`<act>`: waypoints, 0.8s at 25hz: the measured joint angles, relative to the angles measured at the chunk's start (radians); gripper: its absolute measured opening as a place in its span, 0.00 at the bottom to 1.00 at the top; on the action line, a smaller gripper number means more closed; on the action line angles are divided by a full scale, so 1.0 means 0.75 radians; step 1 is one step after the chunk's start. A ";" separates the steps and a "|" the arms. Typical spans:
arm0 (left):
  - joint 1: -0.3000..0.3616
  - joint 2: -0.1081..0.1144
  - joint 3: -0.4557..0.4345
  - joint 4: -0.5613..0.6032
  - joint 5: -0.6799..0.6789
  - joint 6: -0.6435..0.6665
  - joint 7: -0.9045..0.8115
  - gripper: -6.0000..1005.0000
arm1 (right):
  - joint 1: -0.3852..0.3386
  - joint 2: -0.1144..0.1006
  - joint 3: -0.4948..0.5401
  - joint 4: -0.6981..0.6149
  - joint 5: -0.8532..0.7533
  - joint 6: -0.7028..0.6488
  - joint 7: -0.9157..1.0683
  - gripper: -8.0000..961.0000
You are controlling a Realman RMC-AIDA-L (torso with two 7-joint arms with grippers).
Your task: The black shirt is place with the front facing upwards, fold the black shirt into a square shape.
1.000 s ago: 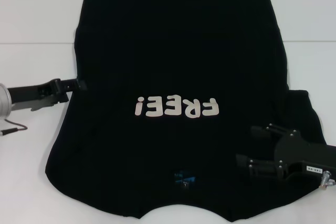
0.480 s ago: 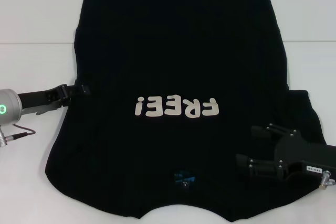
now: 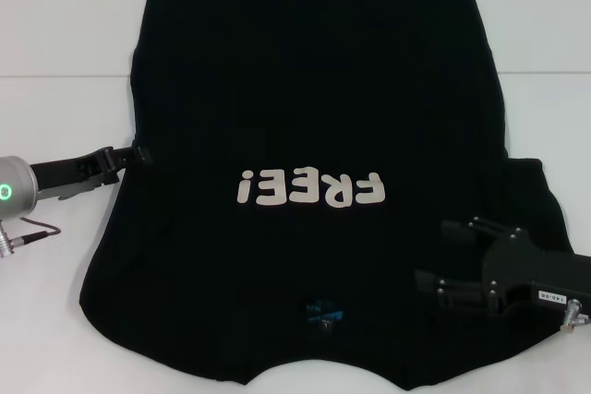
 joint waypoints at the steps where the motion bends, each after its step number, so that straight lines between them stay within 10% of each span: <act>1: 0.000 -0.001 0.000 -0.001 0.000 -0.006 0.000 0.68 | 0.000 0.000 0.000 0.000 0.000 0.000 0.000 0.96; 20: -0.003 -0.011 -0.010 0.003 -0.015 0.081 0.000 0.65 | 0.000 0.000 -0.002 0.003 0.000 0.007 -0.001 0.96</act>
